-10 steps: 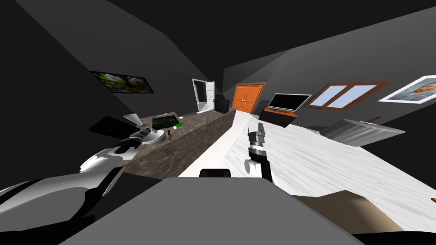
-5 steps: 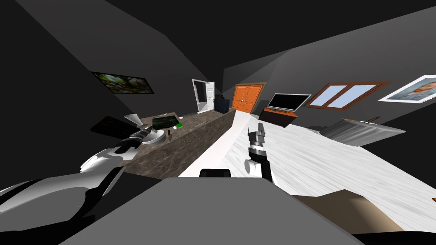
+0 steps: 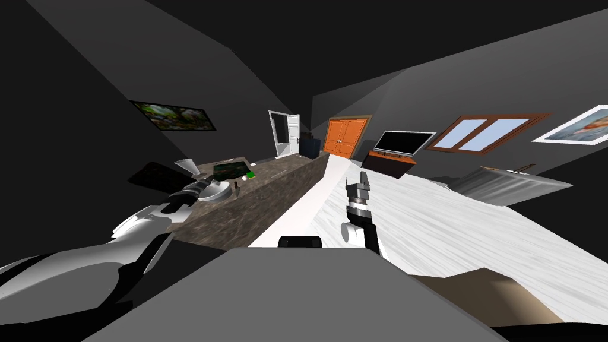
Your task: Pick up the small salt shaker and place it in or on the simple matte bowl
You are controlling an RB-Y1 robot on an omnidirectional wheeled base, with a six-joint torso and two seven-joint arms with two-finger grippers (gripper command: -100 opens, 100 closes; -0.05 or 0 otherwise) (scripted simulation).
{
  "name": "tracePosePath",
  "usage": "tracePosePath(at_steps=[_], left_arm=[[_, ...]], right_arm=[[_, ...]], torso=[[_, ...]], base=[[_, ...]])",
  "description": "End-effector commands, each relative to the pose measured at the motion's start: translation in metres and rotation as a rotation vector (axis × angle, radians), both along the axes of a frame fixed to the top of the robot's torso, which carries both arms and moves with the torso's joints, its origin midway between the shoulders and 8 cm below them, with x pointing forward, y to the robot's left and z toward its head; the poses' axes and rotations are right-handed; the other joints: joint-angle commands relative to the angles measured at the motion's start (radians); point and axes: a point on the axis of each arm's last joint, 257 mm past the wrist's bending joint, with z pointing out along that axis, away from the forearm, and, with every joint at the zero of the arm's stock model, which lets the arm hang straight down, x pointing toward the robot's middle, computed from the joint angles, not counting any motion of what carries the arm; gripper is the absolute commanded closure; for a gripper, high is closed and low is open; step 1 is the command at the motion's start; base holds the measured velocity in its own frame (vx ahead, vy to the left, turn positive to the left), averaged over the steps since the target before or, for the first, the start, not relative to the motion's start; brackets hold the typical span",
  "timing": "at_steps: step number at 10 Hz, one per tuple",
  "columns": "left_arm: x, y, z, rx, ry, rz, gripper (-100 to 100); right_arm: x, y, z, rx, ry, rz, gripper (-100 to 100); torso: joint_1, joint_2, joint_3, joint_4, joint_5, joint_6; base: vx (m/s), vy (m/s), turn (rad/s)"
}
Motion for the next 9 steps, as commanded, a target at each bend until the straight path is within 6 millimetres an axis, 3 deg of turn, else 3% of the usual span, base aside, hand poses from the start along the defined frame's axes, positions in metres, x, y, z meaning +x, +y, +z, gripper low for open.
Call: tracePosePath(at_steps=[1, 6, 7, 9], left_arm=[[0.004, -0.003, 0.009, -0.013, -0.025, -0.012, -100], [0.009, -0.011, 0.01, -0.012, -0.001, -0.045, -100], [0.011, -0.011, 0.022, -0.025, -0.035, -0.045, -100], [0.012, -0.014, 0.016, -0.016, -0.004, -0.058, -100]], right_arm=[[0.0, 0.0, 0.0, 0.0, 0.0, 0.0, 0], [0.0, 0.0, 0.0, 0.0, 0.0, 0.0, 0], [0.0, 0.0, 0.0, 0.0, 0.0, 0.0, 0], [0.0, 0.0, 0.0, 0.0, 0.0, 0.0, 0]], torso=[[0.0, 0.0, 0.0, 0.0, 0.0, 0.0], [0.0, 0.0, 0.0, 0.0, 0.0, 0.0], [0.0, 0.0, 0.0, 0.0, 0.0, 0.0], [0.0, 0.0, 0.0, 0.0, 0.0, 0.0]], base=[[0.015, -0.011, 0.036], [0.013, -0.007, 0.018], [0.014, -0.01, 0.038], [0.012, -0.008, 0.013]])
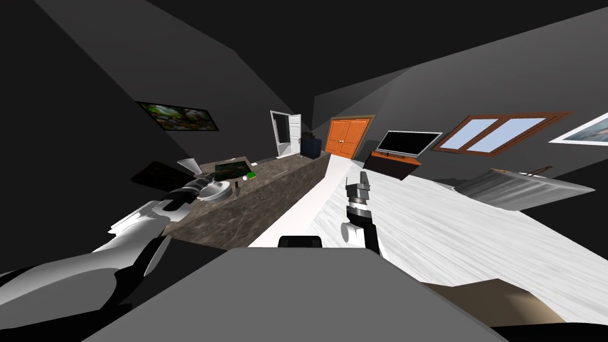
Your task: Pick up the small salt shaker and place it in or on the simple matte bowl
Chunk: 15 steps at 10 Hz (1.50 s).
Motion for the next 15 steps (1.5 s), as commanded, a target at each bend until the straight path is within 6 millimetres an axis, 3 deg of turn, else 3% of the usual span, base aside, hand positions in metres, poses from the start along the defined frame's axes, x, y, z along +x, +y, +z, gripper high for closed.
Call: tracePosePath(at_steps=[1, 2, 4, 5, 7, 8, 10, 11, 14, 15], left_arm=[[0.001, -0.001, -0.003, 0.013, 0.018, -0.006, -100], [0.001, 0.0, 0.01, 0.001, -0.012, -0.005, -100], [0.002, -0.003, 0.004, 0.014, 0.018, -0.015, -100], [0.002, -0.001, 0.018, 0.003, -0.015, -0.01, -100], [0.003, -0.003, 0.011, 0.016, 0.017, -0.019, -100], [0.001, -0.001, 0.026, 0.009, -0.016, -0.011, -100], [0.002, -0.002, 0.02, 0.018, 0.014, -0.018, -100], [0.0, 0.001, 0.035, 0.01, -0.021, -0.008, -100], [0.0, 0.0, 0.027, 0.03, 0.019, -0.013, -100], [-0.003, 0.003, 0.042, 0.025, -0.012, -0.001, -100]], right_arm=[[0.0, 0.0, 0.0, 0.0, 0.0, 0.0, 0], [0.0, 0.0, 0.0, 0.0, 0.0, 0.0, 0], [0.0, 0.0, 0.0, 0.0, 0.0, 0.0, 0], [0.0, 0.0, 0.0, 0.0, 0.0, 0.0, 0], [0.0, 0.0, 0.0, 0.0, 0.0, 0.0, 0], [0.0, 0.0, 0.0, 0.0, 0.0, 0.0, 0], [0.0, 0.0, 0.0, 0.0, 0.0, 0.0, 0], [0.0, 0.0, 0.0, 0.0, 0.0, 0.0, 0], [0.0, 0.0, 0.0, 0.0, 0.0, 0.0, 0], [0.0, 0.0, 0.0, 0.0, 0.0, 0.0, 0]], torso=[[0.0, 0.0, 0.0, 0.0, 0.0, 0.0], [0.0, 0.0, 0.0, 0.0, 0.0, 0.0], [0.0, 0.0, 0.0, 0.0, 0.0, 0.0], [0.0, 0.0, 0.0, 0.0, 0.0, 0.0], [0.0, 0.0, 0.0, 0.0, 0.0, 0.0], [0.0, 0.0, 0.0, 0.0, 0.0, 0.0], [0.0, 0.0, 0.0, 0.0, 0.0, 0.0], [0.0, 0.0, 0.0, 0.0, 0.0, 0.0], [0.0, 0.0, 0.0, 0.0, 0.0, 0.0], [0.0, 0.0, 0.0, 0.0, 0.0, 0.0]], base=[[0.0, 0.0, 0.0], [0.011, -0.006, 0.043], [0.012, -0.008, 0.013], [0.015, -0.009, 0.044], [0.013, -0.009, 0.009], [0.015, -0.009, 0.038], [0.011, -0.007, 0.012], [0.012, -0.009, 0.038], [0.008, -0.005, 0.009], [0.01, -0.008, 0.033]])
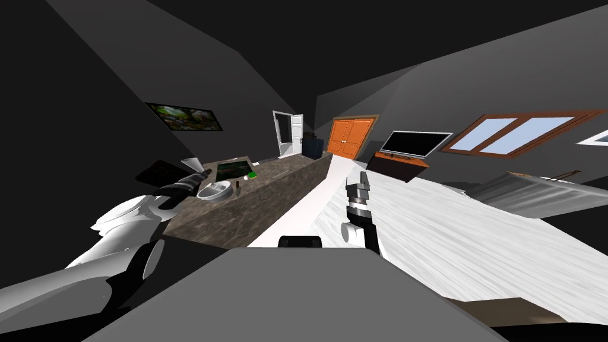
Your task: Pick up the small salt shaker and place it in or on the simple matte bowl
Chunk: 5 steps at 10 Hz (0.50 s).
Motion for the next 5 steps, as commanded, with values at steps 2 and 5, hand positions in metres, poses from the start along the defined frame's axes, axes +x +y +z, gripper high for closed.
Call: tracePosePath(at_steps=[2, 5], left_arm=[[0.0, 0.0, 0.0, 0.01, 0.016, 0.004, -100], [-0.004, 0.005, 0.01, 0.018, 0.01, 0.019, -100]], right_arm=[[0.0, 0.0, 0.0, 0.0, 0.0, 0.0, 0], [0.0, 0.0, 0.0, 0.0, 0.0, 0.0, 0]], torso=[[0.0, 0.0, 0.0, 0.0, 0.0, 0.0], [0.0, 0.0, 0.0, 0.0, 0.0, 0.0]], base=[[0.012, -0.006, 0.018], [0.014, -0.008, 0.021]])
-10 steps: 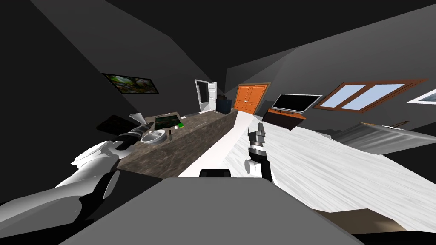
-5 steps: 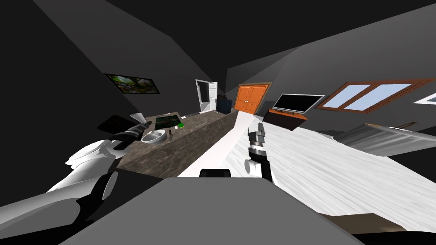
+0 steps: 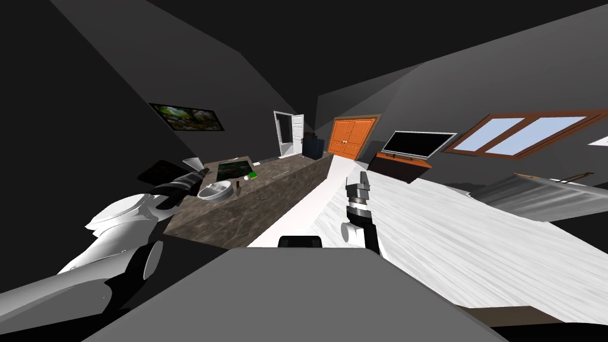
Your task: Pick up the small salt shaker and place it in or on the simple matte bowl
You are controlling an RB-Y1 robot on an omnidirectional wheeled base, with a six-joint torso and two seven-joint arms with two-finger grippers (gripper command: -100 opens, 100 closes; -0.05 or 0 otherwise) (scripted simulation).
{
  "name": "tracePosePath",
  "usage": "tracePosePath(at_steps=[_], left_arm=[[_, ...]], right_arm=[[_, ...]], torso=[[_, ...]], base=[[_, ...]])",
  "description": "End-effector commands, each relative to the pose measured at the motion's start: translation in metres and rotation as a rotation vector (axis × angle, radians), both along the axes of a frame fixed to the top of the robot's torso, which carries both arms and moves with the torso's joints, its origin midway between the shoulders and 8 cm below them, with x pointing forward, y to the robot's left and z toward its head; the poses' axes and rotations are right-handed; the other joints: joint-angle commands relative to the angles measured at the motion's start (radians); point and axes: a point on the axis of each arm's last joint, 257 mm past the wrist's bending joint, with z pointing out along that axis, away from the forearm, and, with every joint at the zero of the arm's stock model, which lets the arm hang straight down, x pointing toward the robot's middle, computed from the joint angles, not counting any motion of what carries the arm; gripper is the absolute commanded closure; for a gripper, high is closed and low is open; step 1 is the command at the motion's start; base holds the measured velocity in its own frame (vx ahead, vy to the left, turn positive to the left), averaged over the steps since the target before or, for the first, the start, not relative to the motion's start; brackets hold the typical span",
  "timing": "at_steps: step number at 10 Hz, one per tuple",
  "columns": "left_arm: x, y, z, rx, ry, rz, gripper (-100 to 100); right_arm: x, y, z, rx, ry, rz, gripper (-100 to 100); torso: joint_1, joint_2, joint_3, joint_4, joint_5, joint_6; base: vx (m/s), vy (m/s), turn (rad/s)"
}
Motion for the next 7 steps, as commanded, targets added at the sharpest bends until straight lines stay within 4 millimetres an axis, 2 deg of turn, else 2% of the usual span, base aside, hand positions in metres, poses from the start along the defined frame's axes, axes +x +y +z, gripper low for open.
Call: tracePosePath(at_steps=[1, 2, 7], left_arm=[[0.0, 0.0, 0.0, 0.0, 0.0, 0.0, -100], [0.0, 0.0, -0.0002, -0.001, 0.001, 0.0, 0], [0.0, 0.0, -0.0002, -0.001, 0.001, 0.0, 0]], right_arm=[[0.0, 0.0, 0.0, 0.0, 0.0, 0.0, 0], [0.0, 0.0, 0.0, 0.0, 0.0, 0.0, 0], [0.0, 0.0, 0.0, 0.0, 0.0, 0.0, 0]], torso=[[0.0, 0.0, 0.0, 0.0, 0.0, 0.0], [0.0, 0.0, 0.0, 0.0, 0.0, 0.0], [0.001, 0.001, 0.0, 0.0, 0.0, 0.0]], base=[[0.0, 0.0, 0.0], [0.0, 0.0, 0.0], [0.0, 0.0, 0.0]])
